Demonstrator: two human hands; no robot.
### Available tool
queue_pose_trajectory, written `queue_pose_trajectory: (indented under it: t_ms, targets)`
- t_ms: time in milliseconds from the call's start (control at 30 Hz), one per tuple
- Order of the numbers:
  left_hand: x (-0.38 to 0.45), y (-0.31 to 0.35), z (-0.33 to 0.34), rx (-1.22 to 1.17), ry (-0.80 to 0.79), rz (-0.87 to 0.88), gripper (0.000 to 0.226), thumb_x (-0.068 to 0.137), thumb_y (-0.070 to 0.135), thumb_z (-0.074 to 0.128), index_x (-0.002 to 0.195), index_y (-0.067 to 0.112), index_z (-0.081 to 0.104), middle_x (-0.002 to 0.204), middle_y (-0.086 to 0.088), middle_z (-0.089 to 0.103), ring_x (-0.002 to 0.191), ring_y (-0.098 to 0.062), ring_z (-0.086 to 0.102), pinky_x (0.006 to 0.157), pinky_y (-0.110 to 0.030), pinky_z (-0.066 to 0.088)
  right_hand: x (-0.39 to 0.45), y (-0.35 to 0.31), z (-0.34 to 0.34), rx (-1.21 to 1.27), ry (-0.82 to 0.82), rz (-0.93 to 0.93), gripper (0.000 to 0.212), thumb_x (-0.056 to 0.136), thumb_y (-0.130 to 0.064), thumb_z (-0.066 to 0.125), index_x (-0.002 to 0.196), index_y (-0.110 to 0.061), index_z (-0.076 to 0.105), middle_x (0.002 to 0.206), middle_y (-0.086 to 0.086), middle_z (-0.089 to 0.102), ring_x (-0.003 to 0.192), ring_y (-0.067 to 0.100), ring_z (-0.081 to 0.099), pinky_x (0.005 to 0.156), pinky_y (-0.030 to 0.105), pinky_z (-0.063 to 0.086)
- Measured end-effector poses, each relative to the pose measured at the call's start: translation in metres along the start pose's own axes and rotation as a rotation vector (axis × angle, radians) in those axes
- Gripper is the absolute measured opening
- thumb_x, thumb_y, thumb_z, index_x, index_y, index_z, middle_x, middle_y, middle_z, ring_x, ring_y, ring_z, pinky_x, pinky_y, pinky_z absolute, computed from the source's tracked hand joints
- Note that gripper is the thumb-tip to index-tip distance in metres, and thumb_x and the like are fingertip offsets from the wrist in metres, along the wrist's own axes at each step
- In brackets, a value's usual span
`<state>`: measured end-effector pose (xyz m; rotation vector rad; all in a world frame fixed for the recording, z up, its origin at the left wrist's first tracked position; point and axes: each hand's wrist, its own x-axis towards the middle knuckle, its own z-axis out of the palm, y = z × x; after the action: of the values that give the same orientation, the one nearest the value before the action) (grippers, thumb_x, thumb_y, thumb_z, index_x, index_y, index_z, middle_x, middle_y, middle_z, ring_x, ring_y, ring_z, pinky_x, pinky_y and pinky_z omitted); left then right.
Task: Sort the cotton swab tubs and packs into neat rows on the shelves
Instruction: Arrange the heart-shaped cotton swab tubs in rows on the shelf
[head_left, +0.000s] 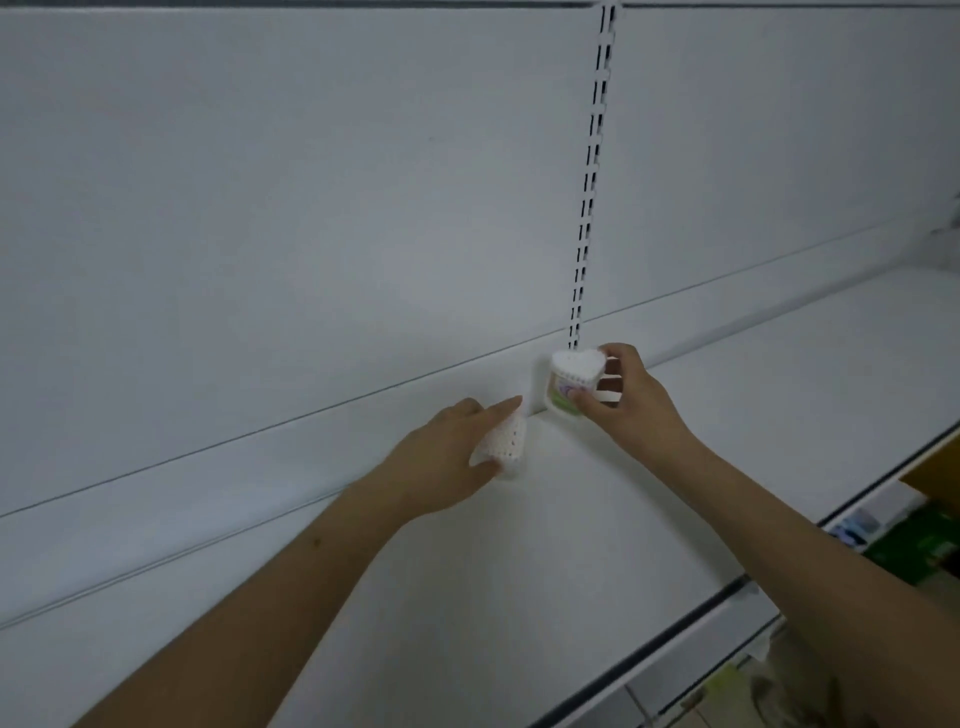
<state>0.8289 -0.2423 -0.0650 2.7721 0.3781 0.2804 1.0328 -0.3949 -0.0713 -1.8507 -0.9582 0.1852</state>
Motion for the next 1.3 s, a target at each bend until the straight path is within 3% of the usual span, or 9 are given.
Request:
queue_pose_trajectory:
  t_ms: [133, 233, 367, 433, 533, 667, 833, 1000, 1300]
  targets:
    - [0.005, 0.014, 0.015, 0.1, 0.053, 0.007, 0.089, 0.087, 0.04, 0.067, 0.159, 0.032, 0.015, 0.141, -0.004, 0.027, 0.122, -0.022, 0.034, 0.097, -0.035, 0.047, 0.012, 0.02, 0.003, 0.023, -0.033, -0.044, 0.051, 0.084, -0.03, 0.078, 0.123, -0.021, 0.046, 0.116, -0.004, 0.06, 0.099, 0.011, 0.064, 0.071, 0.01, 0.048]
    - [0.006, 0.021, 0.031, 0.181, 0.19, -0.024, 0.082, 0.089, 0.06, 0.057, 0.157, 0.03, 0.023, 0.136, -0.004, 0.028, 0.12, -0.022, 0.029, 0.103, -0.032, 0.038, 0.017, 0.032, 0.005, 0.032, -0.036, -0.088, 0.051, 0.083, -0.029, 0.079, 0.122, -0.02, 0.048, 0.121, 0.001, 0.057, 0.104, 0.015, 0.062, 0.078, 0.018, 0.051]
    - [0.01, 0.027, 0.047, 0.118, 0.373, -0.067, 0.064, 0.094, 0.049, 0.046, 0.151, 0.021, 0.04, 0.128, -0.006, 0.036, 0.115, -0.023, 0.036, 0.097, -0.036, 0.046, 0.027, 0.037, -0.001, 0.079, -0.02, -0.111, 0.049, 0.084, -0.031, 0.078, 0.12, -0.024, 0.045, 0.119, 0.002, 0.059, 0.104, 0.016, 0.062, 0.081, 0.025, 0.053]
    - [0.011, 0.028, 0.056, 0.063, 0.469, -0.145, 0.061, 0.091, 0.044, 0.054, 0.144, 0.015, 0.047, 0.127, -0.005, 0.039, 0.114, -0.022, 0.04, 0.094, -0.035, 0.048, 0.033, 0.036, -0.003, 0.111, -0.017, -0.122, 0.049, 0.084, -0.03, 0.078, 0.12, -0.024, 0.046, 0.119, 0.002, 0.059, 0.105, 0.016, 0.062, 0.078, 0.021, 0.051]
    - [0.012, 0.037, 0.066, 0.115, 0.568, -0.231, 0.06, 0.08, 0.041, 0.068, 0.132, 0.014, 0.055, 0.126, -0.003, 0.043, 0.113, -0.024, 0.042, 0.09, -0.038, 0.049, 0.033, 0.042, 0.001, 0.144, -0.022, -0.122, 0.051, 0.082, -0.033, 0.079, 0.12, -0.025, 0.046, 0.119, 0.001, 0.06, 0.104, 0.018, 0.063, 0.081, 0.028, 0.054]
    - [0.011, 0.051, 0.072, 0.199, 0.578, -0.285, 0.071, 0.07, 0.041, 0.066, 0.134, 0.012, 0.053, 0.131, -0.007, 0.044, 0.118, -0.029, 0.04, 0.093, -0.04, 0.045, 0.019, 0.06, 0.015, 0.097, 0.001, -0.149, 0.052, 0.079, -0.032, 0.082, 0.118, -0.025, 0.048, 0.115, 0.003, 0.06, 0.102, 0.019, 0.062, 0.083, 0.035, 0.055]
    - [0.022, 0.044, 0.076, 0.072, 0.574, -0.256, 0.077, 0.074, 0.021, 0.069, 0.143, 0.006, 0.041, 0.128, -0.008, 0.038, 0.117, -0.028, 0.043, 0.094, -0.034, 0.049, 0.018, 0.063, 0.019, 0.074, -0.024, -0.172, 0.053, 0.079, -0.036, 0.081, 0.12, -0.025, 0.049, 0.116, -0.001, 0.057, 0.099, 0.011, 0.06, 0.078, 0.021, 0.052]
    - [0.024, 0.042, 0.08, 0.048, 0.635, -0.191, 0.052, 0.077, 0.014, 0.072, 0.122, 0.013, 0.046, 0.131, -0.012, 0.045, 0.119, -0.031, 0.049, 0.093, -0.04, 0.052, 0.018, 0.066, 0.022, 0.003, -0.015, -0.172, 0.056, 0.081, -0.037, 0.079, 0.126, -0.017, 0.053, 0.117, -0.001, 0.054, 0.091, 0.002, 0.055, 0.072, 0.001, 0.038]
    - [0.021, 0.044, 0.081, 0.092, 0.522, -0.196, 0.068, 0.077, 0.013, 0.066, 0.14, 0.011, 0.043, 0.117, -0.004, 0.044, 0.105, -0.026, 0.051, 0.078, -0.036, 0.054, 0.018, 0.064, 0.02, -0.063, 0.013, -0.125, 0.043, 0.078, -0.044, 0.08, 0.107, -0.022, 0.057, 0.101, -0.005, 0.053, 0.067, 0.001, 0.056, 0.061, 0.007, 0.038]
